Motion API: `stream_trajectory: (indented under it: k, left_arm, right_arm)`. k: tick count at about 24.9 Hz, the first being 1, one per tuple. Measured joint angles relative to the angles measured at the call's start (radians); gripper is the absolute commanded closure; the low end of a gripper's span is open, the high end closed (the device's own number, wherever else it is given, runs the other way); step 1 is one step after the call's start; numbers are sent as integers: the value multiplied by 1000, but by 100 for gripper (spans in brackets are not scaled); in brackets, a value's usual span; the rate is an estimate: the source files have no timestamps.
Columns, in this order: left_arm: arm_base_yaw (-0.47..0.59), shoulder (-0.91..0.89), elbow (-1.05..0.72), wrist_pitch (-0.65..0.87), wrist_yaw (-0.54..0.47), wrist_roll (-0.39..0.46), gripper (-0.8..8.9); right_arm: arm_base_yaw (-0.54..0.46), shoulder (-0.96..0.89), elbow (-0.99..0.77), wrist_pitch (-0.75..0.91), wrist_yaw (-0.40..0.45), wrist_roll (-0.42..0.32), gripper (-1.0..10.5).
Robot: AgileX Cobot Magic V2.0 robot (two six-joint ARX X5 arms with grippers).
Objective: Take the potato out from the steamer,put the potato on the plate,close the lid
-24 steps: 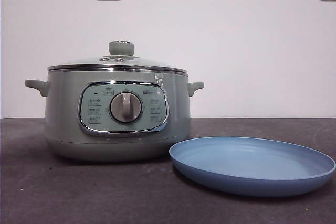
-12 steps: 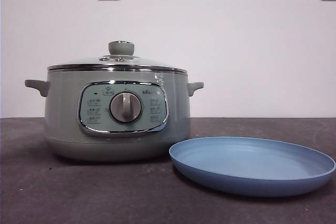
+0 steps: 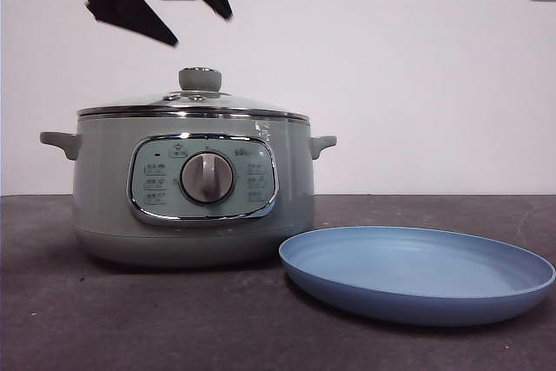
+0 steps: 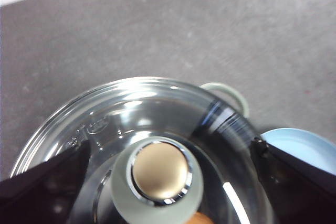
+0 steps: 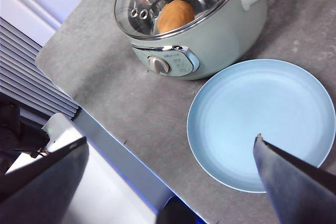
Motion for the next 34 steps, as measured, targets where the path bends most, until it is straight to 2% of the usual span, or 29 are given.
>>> stream_trajectory:
  k: [8, 9, 11, 12, 15, 17, 20, 22, 30, 34]
  left_arm:
    - [-29, 85, 3, -16, -54, 13, 191]
    - [-35, 85, 3, -17, -65, 14, 217]
    - [-45, 85, 3, -33, -81, 14, 376]
    - [-46, 85, 3, -45, -82, 14, 415]
    - [-48, 85, 3, -53, -85, 16, 437]
    - [-48, 85, 3, -53, -85, 16, 588]
    - [-47, 85, 3, -52, -98, 17, 675]
    - [-47, 85, 3, -52, -101, 21, 814]
    - [-47, 81, 3, -48, -101, 23, 822]
    - [-46, 19, 2, -53, -100, 21, 822]
  right_arm:
    - [0, 0, 0, 0, 1, 0, 348]
    - [0, 0, 0, 1, 1, 0, 348]
    - [0, 0, 0, 1, 1, 0, 348]
    - [0, 0, 0, 1, 2, 0, 348]
    - [0, 0, 0, 2, 1, 0, 348]
    - [0, 0, 0, 2, 1, 0, 348]
    - [0, 0, 0, 2, 1, 0, 348]
    - [0, 0, 0, 3, 1, 0, 348]
    - [0, 0, 0, 9, 2, 2, 349]
    - [0, 14, 0, 61, 1, 33, 348]
